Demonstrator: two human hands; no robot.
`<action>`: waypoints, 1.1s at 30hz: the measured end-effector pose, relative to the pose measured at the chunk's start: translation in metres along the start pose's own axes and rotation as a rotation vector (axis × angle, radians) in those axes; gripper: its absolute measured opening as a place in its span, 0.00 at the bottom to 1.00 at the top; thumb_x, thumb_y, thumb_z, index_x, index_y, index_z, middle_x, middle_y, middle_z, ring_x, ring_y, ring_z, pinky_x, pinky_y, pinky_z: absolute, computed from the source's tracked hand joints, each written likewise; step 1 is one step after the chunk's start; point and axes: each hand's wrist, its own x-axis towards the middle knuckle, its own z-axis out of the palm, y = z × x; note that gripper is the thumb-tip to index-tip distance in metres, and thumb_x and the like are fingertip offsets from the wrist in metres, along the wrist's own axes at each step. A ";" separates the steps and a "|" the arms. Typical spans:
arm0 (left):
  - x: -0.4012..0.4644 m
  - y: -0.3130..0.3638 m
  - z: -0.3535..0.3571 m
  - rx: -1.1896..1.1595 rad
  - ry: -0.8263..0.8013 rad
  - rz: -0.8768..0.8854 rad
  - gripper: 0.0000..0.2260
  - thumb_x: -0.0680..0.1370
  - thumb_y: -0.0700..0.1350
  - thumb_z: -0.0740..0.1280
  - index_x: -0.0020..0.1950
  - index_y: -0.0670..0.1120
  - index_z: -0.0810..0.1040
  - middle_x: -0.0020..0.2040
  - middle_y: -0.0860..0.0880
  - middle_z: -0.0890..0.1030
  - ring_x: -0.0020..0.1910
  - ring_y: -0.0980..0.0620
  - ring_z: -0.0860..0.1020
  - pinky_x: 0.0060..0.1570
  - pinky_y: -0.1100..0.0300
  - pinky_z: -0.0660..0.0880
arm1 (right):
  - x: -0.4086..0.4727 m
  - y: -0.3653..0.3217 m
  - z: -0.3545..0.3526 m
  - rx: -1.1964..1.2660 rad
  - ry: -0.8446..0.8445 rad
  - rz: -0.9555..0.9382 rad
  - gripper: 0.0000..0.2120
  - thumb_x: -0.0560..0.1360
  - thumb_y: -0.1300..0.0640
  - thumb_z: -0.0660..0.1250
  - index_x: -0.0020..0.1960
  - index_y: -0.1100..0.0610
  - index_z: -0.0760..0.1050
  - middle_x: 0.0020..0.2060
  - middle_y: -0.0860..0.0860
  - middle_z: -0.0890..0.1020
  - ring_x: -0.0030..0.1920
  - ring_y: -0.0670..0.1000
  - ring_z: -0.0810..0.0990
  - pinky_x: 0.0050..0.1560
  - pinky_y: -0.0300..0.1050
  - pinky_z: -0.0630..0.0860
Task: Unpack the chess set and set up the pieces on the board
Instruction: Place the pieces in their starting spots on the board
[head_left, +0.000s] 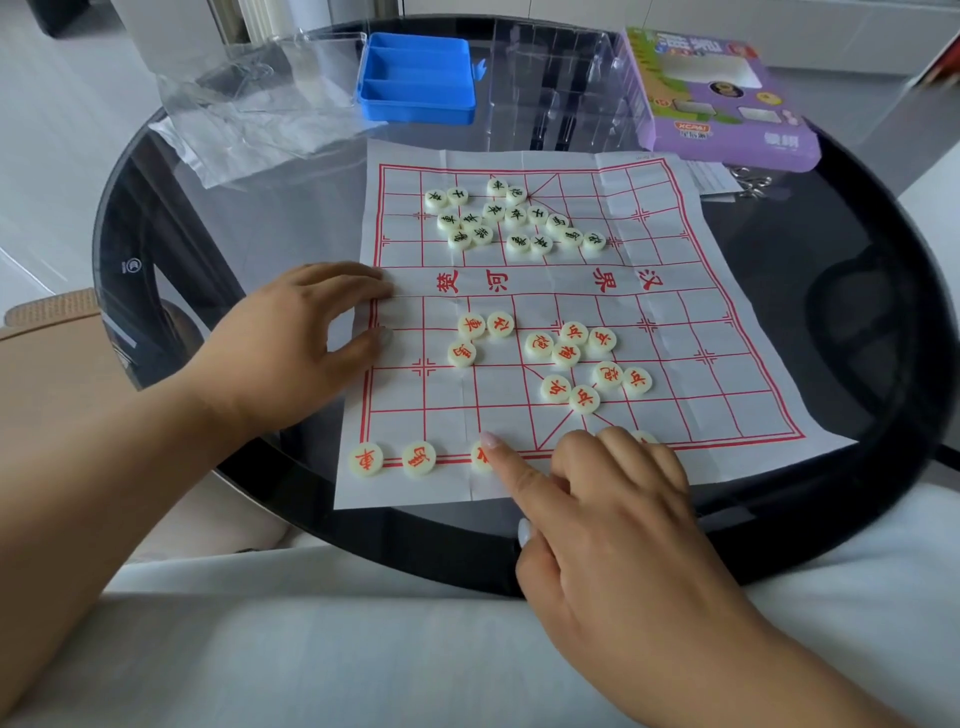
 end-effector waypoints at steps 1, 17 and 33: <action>0.000 0.000 0.000 -0.001 0.001 0.000 0.21 0.77 0.58 0.59 0.67 0.52 0.73 0.68 0.54 0.72 0.66 0.52 0.70 0.60 0.52 0.74 | -0.001 0.001 -0.001 0.009 0.008 -0.002 0.26 0.70 0.52 0.55 0.67 0.50 0.73 0.37 0.45 0.66 0.40 0.51 0.70 0.44 0.49 0.70; 0.000 -0.001 0.001 0.005 0.004 0.001 0.21 0.77 0.58 0.58 0.67 0.52 0.73 0.69 0.54 0.71 0.67 0.52 0.70 0.61 0.53 0.72 | 0.046 0.063 -0.045 0.126 0.041 0.240 0.05 0.72 0.53 0.69 0.46 0.47 0.82 0.33 0.40 0.66 0.45 0.47 0.68 0.53 0.50 0.69; 0.000 0.002 0.000 -0.003 0.004 -0.016 0.20 0.76 0.53 0.61 0.67 0.51 0.73 0.69 0.53 0.71 0.67 0.53 0.69 0.63 0.55 0.69 | 0.111 0.053 -0.031 0.136 0.006 0.168 0.08 0.74 0.51 0.69 0.52 0.44 0.79 0.42 0.44 0.68 0.48 0.48 0.67 0.51 0.46 0.66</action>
